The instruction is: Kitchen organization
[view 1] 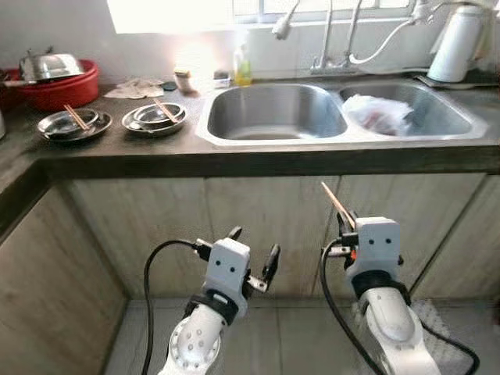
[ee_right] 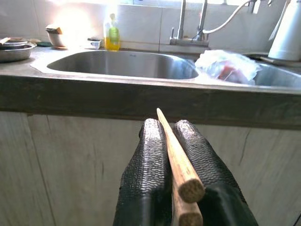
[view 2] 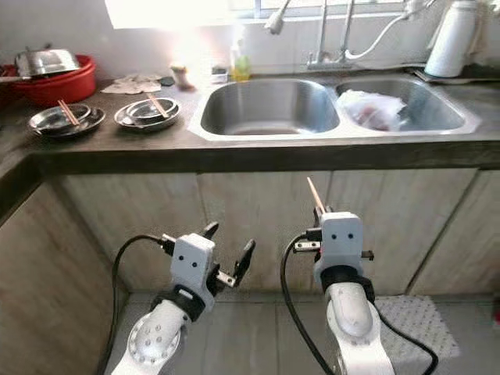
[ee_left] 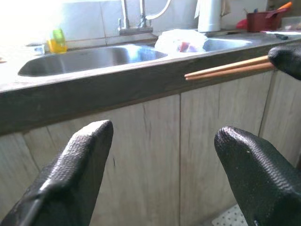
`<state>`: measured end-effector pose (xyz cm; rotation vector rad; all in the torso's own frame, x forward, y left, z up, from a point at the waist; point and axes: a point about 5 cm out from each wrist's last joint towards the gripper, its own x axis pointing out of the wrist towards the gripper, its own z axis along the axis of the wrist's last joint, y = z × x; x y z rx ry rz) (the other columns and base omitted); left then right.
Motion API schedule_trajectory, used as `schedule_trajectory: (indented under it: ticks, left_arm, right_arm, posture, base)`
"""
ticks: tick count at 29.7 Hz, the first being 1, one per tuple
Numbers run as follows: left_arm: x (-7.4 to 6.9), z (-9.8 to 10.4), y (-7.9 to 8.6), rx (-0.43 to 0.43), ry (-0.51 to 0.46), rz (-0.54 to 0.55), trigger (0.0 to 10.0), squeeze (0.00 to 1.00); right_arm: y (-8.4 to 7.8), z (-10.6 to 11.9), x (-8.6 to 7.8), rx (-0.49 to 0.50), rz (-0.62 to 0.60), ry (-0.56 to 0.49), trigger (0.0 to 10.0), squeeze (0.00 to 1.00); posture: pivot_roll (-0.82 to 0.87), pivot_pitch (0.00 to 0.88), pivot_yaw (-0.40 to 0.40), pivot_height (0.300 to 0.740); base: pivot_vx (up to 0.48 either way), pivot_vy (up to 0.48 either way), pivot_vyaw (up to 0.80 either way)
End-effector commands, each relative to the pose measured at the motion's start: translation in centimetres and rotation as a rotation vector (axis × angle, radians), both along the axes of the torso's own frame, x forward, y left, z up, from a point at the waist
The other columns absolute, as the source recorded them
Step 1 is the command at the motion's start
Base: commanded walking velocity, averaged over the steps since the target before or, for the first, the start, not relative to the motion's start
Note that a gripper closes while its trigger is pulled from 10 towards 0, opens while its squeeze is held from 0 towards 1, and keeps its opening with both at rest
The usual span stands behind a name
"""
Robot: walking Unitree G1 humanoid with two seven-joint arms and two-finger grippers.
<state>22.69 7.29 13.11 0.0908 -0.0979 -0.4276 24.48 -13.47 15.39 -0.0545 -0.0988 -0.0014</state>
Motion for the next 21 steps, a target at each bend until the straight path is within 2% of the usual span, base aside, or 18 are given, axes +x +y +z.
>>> schedule_trajectory:
  ticks: [1,10,14,19,21]
  left_arm:
    - [0.3,-0.1,0.8,-0.003,0.021,0.046,10.0,0.0]
    - [0.8,0.7,1.1,-0.003,-0.012,0.074,10.0,0.0]
    - [1.5,1.5,1.4,-0.008,-0.037,0.089,10.0,0.0]
    - [1.7,1.6,1.5,-0.005,-0.041,0.092,10.0,0.0]
    - [1.8,1.6,1.4,-0.009,-0.041,0.092,10.0,0.0]
  right_arm:
    - [0.4,0.5,0.2,0.006,0.018,-0.014,10.0,0.0]
    - [0.3,1.3,0.8,0.007,0.031,-0.043,10.0,0.0]
    - [0.5,2.0,1.0,0.009,0.043,-0.065,10.0,0.0]
    - [0.6,2.5,1.3,-0.006,0.051,-0.085,10.0,0.0]
    - [0.5,2.8,1.5,-0.021,0.054,-0.1,10.0,0.0]
  posture:
    - [0.04,0.035,-0.01,0.74]
    - [0.04,0.035,-0.012,0.74]
    - [0.04,0.034,-0.014,0.74]
    - [0.04,0.032,-0.012,0.74]
    - [0.04,0.031,-0.015,0.74]
  base:
    - [0.0,0.0,0.0]
    - [0.0,0.0,0.0]
    - [0.253,0.0,0.0]
    - [0.281,0.0,0.0]
    - [0.307,0.0,0.57]
